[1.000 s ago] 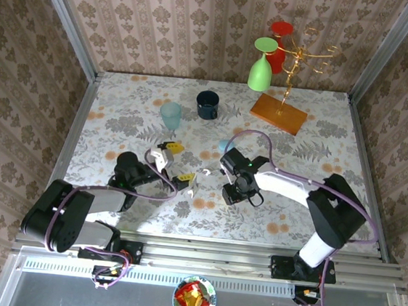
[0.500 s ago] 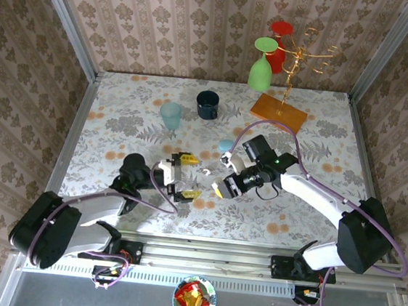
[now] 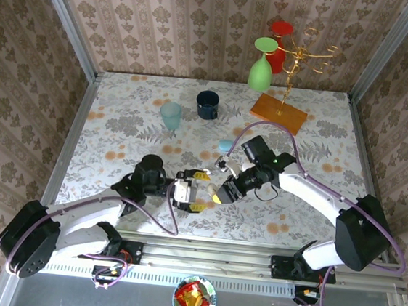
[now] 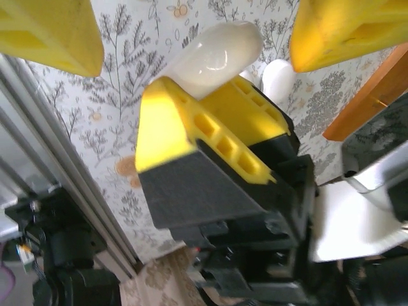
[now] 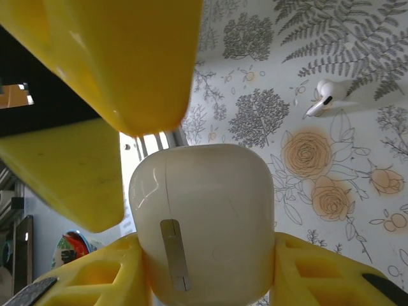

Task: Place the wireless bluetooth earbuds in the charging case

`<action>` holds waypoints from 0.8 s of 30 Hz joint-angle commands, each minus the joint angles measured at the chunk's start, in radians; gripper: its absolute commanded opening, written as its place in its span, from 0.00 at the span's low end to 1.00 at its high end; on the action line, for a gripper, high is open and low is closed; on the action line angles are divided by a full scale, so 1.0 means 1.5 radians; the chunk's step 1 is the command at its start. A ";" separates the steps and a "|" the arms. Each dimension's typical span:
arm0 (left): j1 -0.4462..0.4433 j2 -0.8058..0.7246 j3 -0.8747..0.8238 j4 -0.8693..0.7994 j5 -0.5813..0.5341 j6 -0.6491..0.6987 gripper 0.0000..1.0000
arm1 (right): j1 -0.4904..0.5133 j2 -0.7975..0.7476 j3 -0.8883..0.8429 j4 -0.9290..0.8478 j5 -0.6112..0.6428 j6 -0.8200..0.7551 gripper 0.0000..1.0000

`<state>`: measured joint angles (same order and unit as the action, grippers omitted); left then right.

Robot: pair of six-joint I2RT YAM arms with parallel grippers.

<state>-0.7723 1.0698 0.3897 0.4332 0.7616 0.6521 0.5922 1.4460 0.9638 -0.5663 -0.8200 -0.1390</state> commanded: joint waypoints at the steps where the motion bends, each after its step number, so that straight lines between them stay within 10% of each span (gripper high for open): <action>1: -0.017 0.000 0.022 -0.041 -0.024 0.068 0.70 | -0.002 0.015 0.028 -0.021 -0.050 -0.031 0.30; 24: -0.071 0.065 0.042 -0.010 -0.113 0.115 0.26 | 0.000 0.033 0.024 -0.009 -0.070 -0.016 0.32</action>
<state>-0.8631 1.1698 0.4171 0.4126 0.5747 0.8410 0.5858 1.4864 0.9764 -0.6197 -0.8787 -0.1547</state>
